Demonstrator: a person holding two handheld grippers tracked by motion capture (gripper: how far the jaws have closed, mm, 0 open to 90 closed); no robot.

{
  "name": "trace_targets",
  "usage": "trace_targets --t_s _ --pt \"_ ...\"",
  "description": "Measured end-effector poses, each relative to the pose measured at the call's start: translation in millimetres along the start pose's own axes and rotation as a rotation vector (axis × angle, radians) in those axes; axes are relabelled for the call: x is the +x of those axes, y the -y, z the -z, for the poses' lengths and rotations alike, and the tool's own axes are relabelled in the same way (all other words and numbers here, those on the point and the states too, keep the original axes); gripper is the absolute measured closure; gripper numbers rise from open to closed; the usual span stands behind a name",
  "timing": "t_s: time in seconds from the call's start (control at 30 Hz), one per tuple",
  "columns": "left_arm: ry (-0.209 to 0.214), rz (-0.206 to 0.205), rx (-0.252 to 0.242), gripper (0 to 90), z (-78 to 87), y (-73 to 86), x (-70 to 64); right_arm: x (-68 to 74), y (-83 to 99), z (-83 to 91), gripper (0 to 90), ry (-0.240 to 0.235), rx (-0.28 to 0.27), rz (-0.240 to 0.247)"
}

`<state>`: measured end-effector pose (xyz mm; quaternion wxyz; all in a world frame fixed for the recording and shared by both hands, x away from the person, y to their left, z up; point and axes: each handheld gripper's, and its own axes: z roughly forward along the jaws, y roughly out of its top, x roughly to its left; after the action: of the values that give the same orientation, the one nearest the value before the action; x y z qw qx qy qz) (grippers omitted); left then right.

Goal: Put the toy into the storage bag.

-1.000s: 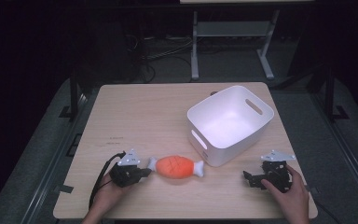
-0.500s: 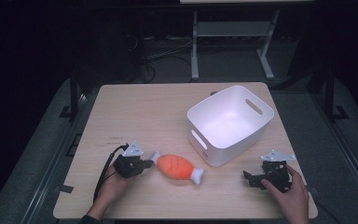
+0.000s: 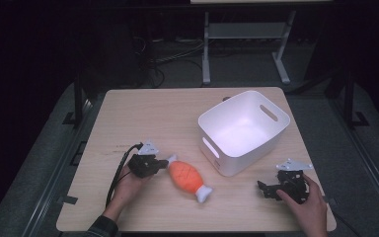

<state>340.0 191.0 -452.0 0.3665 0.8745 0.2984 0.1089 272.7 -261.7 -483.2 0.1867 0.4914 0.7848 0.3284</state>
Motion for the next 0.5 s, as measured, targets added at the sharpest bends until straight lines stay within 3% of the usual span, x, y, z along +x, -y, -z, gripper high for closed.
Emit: trace_targets --t_s 0.37,0.5 --pt "-0.001 -0.001 -0.019 89.6 -16.0 -17.1 5.7 0.0 0.0 0.0 0.2 0.0 0.0 0.0" --pt "0.015 0.001 -0.024 89.6 -10.3 -19.3 1.8 0.0 0.0 0.0 0.2 0.0 -0.001 0.0"
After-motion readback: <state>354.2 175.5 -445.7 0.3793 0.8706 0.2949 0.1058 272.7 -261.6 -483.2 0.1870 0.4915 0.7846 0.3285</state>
